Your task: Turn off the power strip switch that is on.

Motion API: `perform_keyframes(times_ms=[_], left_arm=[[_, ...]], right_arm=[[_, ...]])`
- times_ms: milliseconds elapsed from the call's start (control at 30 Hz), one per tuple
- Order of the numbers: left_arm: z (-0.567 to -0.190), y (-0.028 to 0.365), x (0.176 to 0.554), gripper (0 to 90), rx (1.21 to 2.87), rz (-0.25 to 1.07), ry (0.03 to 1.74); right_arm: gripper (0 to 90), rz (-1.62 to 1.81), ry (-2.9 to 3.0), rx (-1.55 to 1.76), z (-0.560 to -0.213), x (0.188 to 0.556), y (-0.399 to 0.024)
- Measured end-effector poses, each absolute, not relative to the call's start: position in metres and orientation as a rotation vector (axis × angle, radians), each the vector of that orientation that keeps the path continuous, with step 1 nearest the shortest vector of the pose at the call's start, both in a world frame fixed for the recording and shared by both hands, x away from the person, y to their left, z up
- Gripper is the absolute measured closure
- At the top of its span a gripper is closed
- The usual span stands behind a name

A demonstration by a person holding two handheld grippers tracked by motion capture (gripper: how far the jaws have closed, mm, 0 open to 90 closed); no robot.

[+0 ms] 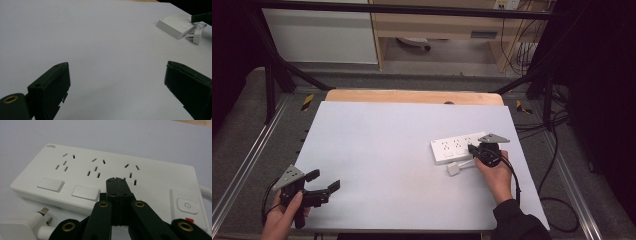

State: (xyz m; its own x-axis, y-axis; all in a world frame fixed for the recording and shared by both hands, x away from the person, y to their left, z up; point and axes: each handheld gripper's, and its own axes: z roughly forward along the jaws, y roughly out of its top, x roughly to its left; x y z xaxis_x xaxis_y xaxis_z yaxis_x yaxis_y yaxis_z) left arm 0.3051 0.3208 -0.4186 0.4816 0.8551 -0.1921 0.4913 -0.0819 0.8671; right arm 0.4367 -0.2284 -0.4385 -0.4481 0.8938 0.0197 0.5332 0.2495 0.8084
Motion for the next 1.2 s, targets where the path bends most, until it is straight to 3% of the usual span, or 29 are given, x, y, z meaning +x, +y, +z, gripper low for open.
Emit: perform_keyframes(times_ms=[1200], left_arm=[[-0.4184, 0.3212, 0.305, 6.4, 1.73, 0.459, 1.151]], right_arm=[[90.0, 1.089, 2.085, 1.299, -0.4397, 0.4384, -0.2268]])
